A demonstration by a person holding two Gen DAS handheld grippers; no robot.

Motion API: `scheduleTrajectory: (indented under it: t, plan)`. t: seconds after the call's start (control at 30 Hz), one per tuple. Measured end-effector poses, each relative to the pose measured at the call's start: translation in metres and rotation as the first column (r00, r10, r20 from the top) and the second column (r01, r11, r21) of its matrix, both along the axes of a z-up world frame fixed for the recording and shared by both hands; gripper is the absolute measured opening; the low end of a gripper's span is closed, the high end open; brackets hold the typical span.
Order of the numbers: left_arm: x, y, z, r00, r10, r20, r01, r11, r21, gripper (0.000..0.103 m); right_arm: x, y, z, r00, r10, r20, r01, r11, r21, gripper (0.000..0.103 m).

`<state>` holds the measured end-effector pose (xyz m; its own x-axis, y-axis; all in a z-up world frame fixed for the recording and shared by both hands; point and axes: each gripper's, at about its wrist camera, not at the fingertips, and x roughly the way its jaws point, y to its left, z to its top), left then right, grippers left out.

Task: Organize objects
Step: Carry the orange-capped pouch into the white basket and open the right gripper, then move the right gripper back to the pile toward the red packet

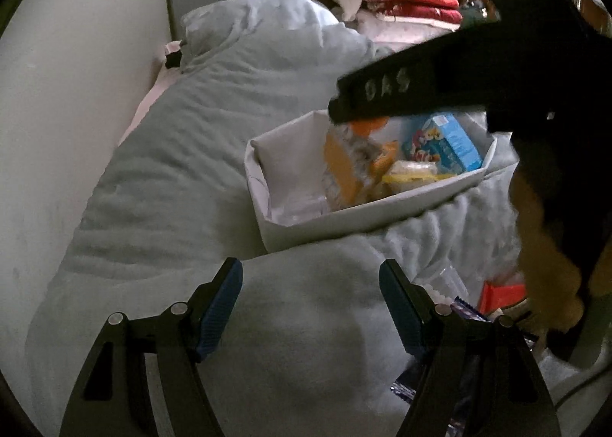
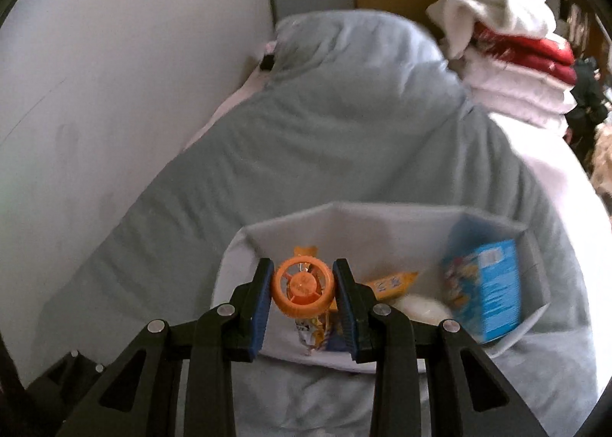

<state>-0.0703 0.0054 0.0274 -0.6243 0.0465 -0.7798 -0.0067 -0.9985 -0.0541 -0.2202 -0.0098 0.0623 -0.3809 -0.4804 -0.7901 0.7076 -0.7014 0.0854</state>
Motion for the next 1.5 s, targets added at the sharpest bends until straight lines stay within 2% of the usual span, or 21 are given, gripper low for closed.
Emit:
scheduleTrajectory:
  t: [0.2, 0.37, 0.43, 0.57, 0.7, 0.8, 0.83, 0.87, 0.93, 0.97, 1.0, 1.07, 1.13, 1.23, 1.37, 1.43, 1.5]
  plan:
    - [0.002, -0.001, -0.016, 0.999, 0.027, 0.02, -0.028, 0.998, 0.048, 0.073, -0.004, 0.006, -0.008, 0.995, -0.002, 0.099, 0.006, 0.999, -0.038, 0.031]
    - [0.013, -0.002, -0.016, 0.999, 0.03, -0.033, -0.028, 0.998, 0.064, 0.073, 0.006, 0.005, -0.015, 0.994, 0.035, 0.099, -0.042, 0.997, 0.066, 0.031]
    - [0.017, -0.002, -0.016, 0.998, 0.04, -0.05, -0.037, 0.997, 0.066, 0.073, 0.009, 0.013, -0.014, 0.994, 0.044, 0.103, -0.051, 0.997, 0.063, 0.031]
    - [0.025, 0.0, -0.013, 0.995, 0.054, -0.087, -0.05, 0.998, 0.05, 0.073, 0.014, 0.048, 0.008, 0.985, 0.068, 0.156, -0.057, 0.995, -0.078, 0.032]
    - [0.029, 0.004, -0.013, 0.992, 0.055, -0.11, -0.053, 0.998, 0.022, 0.073, 0.033, 0.1, 0.043, 0.983, 0.119, 0.141, -0.083, 0.968, -0.239, 0.048]
    - [0.032, 0.008, -0.011, 0.991, 0.048, -0.129, -0.048, 0.999, 0.002, 0.073, 0.057, 0.148, 0.065, 0.994, 0.098, 0.04, -0.078, 0.937, -0.34, 0.049]
    - [0.034, 0.009, -0.01, 0.99, 0.042, -0.135, -0.043, 0.999, -0.005, 0.073, 0.065, 0.163, 0.072, 0.998, 0.059, -0.019, -0.062, 0.927, -0.371, 0.05]
    - [0.035, 0.011, -0.01, 0.99, 0.041, -0.136, -0.042, 0.999, -0.01, 0.073, 0.082, 0.184, 0.082, 0.993, 0.009, -0.122, -0.059, 0.911, -0.408, 0.051]
    - [0.037, 0.013, -0.01, 0.989, 0.038, -0.143, -0.043, 0.999, -0.028, 0.073, 0.106, 0.208, 0.097, 0.968, -0.024, -0.25, -0.086, 0.904, -0.418, 0.066]
    - [0.037, 0.015, -0.01, 0.989, 0.034, -0.146, -0.039, 0.999, -0.034, 0.073, 0.116, 0.218, 0.102, 0.954, -0.026, -0.297, -0.107, 0.901, -0.421, 0.077]
    - [0.037, 0.017, -0.01, 0.988, 0.028, -0.149, -0.035, 0.999, -0.042, 0.073, 0.127, 0.231, 0.108, 0.94, -0.013, -0.342, -0.147, 0.888, -0.437, 0.082]
    - [0.038, 0.019, -0.009, 0.988, 0.022, -0.152, -0.031, 0.998, -0.058, 0.073, 0.138, 0.25, 0.111, 0.929, 0.0, -0.371, -0.19, 0.859, -0.476, 0.083]
    - [0.039, 0.022, -0.009, 0.989, 0.013, -0.149, -0.023, 0.998, -0.066, 0.073, 0.137, 0.266, 0.108, 0.948, -0.005, -0.317, -0.166, 0.845, -0.509, 0.083]
    - [0.038, 0.023, -0.011, 0.991, 0.0, -0.137, -0.009, 0.998, -0.066, 0.073, 0.122, 0.273, 0.091, 0.985, -0.006, -0.17, -0.08, 0.868, -0.491, 0.083]
    - [0.041, 0.029, -0.012, 0.991, -0.027, -0.127, 0.017, 0.997, -0.076, 0.073, 0.1, 0.257, 0.053, 1.0, 0.002, 0.028, 0.006, 0.962, -0.272, 0.082]
    - [0.043, 0.034, -0.012, 0.99, -0.039, -0.132, 0.026, 0.995, -0.097, 0.073, 0.093, 0.248, 0.035, 0.996, -0.005, 0.092, 0.025, 0.976, -0.218, 0.08]
    - [0.046, 0.041, -0.012, 0.988, -0.055, -0.143, 0.036, 0.99, -0.133, 0.073, 0.089, 0.245, 0.018, 0.987, 0.007, 0.159, 0.026, 0.979, -0.202, 0.079]
